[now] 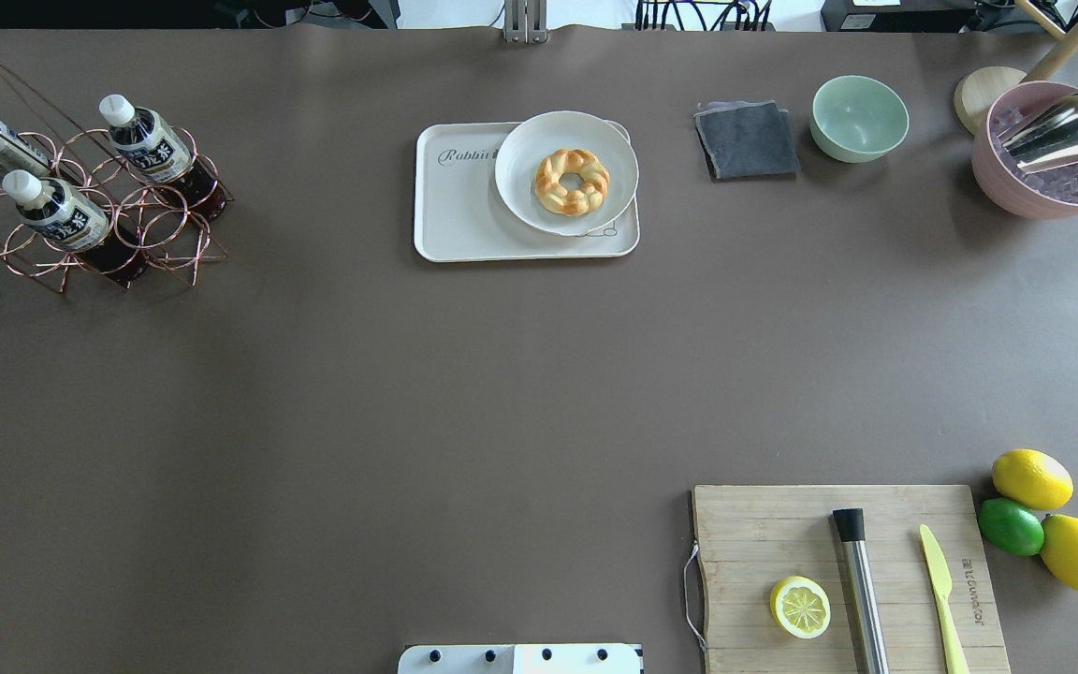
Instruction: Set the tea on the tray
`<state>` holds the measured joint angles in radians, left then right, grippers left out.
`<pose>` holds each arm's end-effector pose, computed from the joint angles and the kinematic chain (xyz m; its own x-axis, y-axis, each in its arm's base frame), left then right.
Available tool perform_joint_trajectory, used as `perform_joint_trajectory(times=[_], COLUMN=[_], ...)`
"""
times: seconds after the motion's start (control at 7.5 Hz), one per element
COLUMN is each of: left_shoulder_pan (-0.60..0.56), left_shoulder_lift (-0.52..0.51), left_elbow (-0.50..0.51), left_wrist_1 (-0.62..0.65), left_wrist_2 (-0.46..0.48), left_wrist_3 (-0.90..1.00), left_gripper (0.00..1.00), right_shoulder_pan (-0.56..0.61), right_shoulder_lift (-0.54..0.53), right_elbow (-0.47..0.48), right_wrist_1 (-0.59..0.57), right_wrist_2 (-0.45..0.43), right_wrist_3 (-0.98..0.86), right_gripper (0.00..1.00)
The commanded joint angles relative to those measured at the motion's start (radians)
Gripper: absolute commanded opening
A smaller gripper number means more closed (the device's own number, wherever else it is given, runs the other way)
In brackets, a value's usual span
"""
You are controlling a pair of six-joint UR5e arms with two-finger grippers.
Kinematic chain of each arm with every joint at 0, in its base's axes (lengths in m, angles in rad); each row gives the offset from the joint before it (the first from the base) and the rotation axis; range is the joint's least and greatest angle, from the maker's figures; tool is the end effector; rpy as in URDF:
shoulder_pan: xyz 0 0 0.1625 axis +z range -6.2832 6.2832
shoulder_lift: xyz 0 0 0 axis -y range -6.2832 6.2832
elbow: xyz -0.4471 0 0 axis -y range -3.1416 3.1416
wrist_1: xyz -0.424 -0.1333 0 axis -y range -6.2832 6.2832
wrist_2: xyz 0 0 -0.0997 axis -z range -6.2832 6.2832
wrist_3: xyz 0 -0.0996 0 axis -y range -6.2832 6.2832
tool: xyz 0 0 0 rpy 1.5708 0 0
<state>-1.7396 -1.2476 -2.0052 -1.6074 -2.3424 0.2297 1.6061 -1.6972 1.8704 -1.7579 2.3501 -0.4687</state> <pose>-0.1282 -0.3723 0.5953 0.7427 0.2033 -0.6380 -0.0030 0.9538 0.3004 0.0795 -0.4575 0.6052 0.6499 -0.4203 0.6332 0.2895 0.9073 0.3050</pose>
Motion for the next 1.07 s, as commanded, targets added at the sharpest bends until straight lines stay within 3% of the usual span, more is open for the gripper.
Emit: perform_joint_trajectory(times=[0.0, 0.27, 0.93], left_shoulder_pan=[0.0, 0.0, 0.0], left_shoulder_lift=[-0.004, -0.007, -0.004], left_elbow=[0.0, 0.002, -0.004], left_wrist_1=[-0.003, 0.003, -0.009], left_wrist_2=[0.0, -0.008, -0.008], left_wrist_3=[0.005, 0.005, 0.0], left_gripper=[0.97, 0.97, 0.98], right_shoulder_pan=[0.0, 0.0, 0.002], right_shoulder_lift=[-0.001, -0.001, -0.006], right_elbow=[0.0, 0.056, 0.041], right_wrist_1=[0.0, -0.002, -0.002], right_wrist_2=[0.001, 0.012, 0.011], right_wrist_3=[0.001, 0.005, 0.019], right_gripper=[1.0, 1.0, 1.0])
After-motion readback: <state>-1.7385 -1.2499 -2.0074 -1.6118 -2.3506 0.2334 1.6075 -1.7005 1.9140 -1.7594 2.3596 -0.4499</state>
